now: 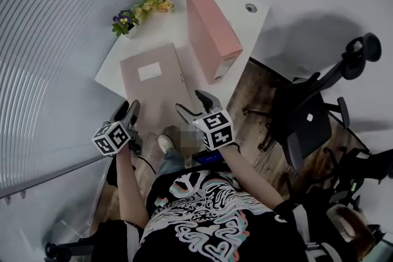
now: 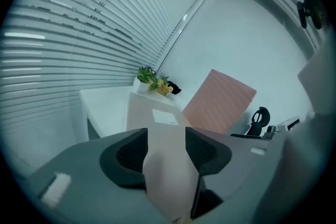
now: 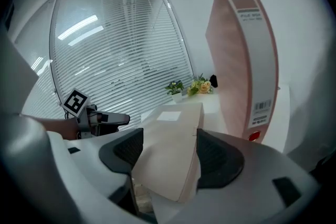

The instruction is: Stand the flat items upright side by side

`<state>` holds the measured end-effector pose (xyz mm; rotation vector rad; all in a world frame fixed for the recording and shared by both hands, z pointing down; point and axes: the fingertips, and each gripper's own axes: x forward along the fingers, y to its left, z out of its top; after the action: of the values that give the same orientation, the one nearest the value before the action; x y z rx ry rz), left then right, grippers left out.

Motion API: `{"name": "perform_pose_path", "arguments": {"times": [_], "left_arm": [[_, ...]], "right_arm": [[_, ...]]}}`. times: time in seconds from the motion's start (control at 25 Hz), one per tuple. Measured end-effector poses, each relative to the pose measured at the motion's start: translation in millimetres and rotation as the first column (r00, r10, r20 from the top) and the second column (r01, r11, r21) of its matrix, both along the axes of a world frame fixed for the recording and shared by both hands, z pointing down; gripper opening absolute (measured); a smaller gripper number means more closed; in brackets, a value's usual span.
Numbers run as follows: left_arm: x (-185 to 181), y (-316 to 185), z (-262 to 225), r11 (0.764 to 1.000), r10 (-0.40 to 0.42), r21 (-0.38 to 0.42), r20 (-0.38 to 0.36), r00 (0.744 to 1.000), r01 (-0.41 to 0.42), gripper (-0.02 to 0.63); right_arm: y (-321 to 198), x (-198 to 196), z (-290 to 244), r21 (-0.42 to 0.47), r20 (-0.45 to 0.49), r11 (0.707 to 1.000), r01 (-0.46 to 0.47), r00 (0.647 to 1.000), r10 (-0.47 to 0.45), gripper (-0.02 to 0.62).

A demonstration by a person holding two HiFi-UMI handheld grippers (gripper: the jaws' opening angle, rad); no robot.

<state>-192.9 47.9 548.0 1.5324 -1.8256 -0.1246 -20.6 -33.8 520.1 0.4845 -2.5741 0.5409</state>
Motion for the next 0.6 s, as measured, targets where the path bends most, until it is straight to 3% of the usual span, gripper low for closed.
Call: {"name": "perform_pose_path", "arguments": {"times": [0.2, 0.36, 0.52, 0.6], "left_arm": [[-15, 18, 32, 0.999, 0.014, -0.031, -0.142, 0.990, -0.018, 0.276], [-17, 31, 61, 0.998, 0.015, -0.053, -0.254, 0.967, -0.030, 0.322], [-11, 33, 79, 1.000, 0.015, 0.004, -0.461, 0.888, -0.015, 0.356], [-10, 30, 84, 0.999, 0.029, 0.034, -0.528, 0.849, -0.013, 0.363]], "right_arm": [[10, -34, 22, -0.006, -0.073, 1.000, 0.017, 0.997, -0.017, 0.299], [18, -54, 48, -0.020, -0.165, 0.998, 0.054, 0.985, -0.056, 0.299], [28, -65, 65, -0.021, -0.221, 0.998, 0.061, 0.973, -0.064, 0.299], [32, -69, 72, -0.019, -0.241, 0.998, 0.057, 0.969, -0.060, 0.299]]}}
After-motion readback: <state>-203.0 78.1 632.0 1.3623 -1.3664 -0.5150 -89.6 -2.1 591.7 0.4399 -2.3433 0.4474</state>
